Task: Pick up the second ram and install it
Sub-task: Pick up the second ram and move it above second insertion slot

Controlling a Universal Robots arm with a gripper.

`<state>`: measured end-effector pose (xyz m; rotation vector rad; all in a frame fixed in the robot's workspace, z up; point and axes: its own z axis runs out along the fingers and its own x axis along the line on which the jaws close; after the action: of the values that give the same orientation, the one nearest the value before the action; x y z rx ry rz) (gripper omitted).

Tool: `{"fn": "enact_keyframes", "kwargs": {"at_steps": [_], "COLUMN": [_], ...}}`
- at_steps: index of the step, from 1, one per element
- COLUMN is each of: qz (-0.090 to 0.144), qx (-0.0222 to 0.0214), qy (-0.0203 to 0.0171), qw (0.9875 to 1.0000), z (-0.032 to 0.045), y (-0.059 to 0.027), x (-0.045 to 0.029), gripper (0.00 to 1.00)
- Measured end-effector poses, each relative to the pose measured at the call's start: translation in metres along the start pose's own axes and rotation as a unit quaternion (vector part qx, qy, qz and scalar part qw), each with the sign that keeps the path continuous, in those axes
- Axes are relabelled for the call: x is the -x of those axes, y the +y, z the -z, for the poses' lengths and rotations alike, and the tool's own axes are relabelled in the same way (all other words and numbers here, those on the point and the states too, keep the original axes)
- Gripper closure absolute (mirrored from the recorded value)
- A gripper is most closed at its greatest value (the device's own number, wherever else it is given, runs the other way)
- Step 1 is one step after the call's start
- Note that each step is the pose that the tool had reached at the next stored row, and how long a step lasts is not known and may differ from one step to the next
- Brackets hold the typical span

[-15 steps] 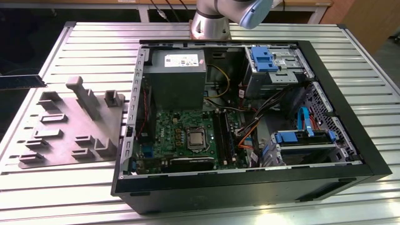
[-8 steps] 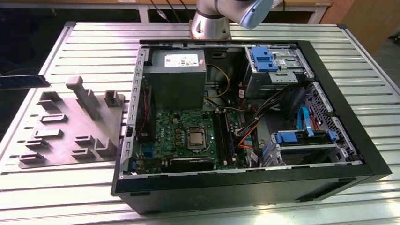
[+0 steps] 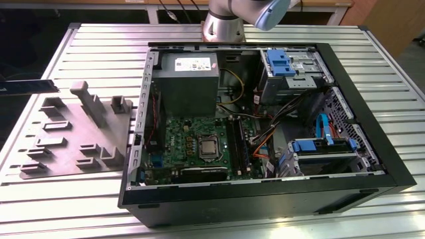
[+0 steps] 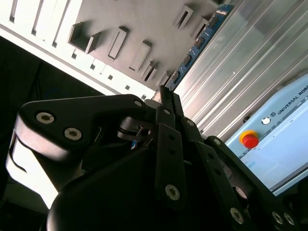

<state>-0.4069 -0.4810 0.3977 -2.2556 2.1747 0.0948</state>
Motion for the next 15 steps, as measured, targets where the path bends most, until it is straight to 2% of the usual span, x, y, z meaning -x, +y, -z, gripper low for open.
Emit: {"fn": "enact_keyframes", "kwargs": {"at_steps": [7, 15], "qz": [0.000, 0.000], "qx": [0.0000, 0.0000], "qy": [0.0000, 0.0000], "qw": [1.0000, 1.0000], "z": [0.0003, 0.0009], "y": [-0.0098, -0.0280], "x": [-0.0003, -0.0010], "gripper": [0.87, 0.87]}}
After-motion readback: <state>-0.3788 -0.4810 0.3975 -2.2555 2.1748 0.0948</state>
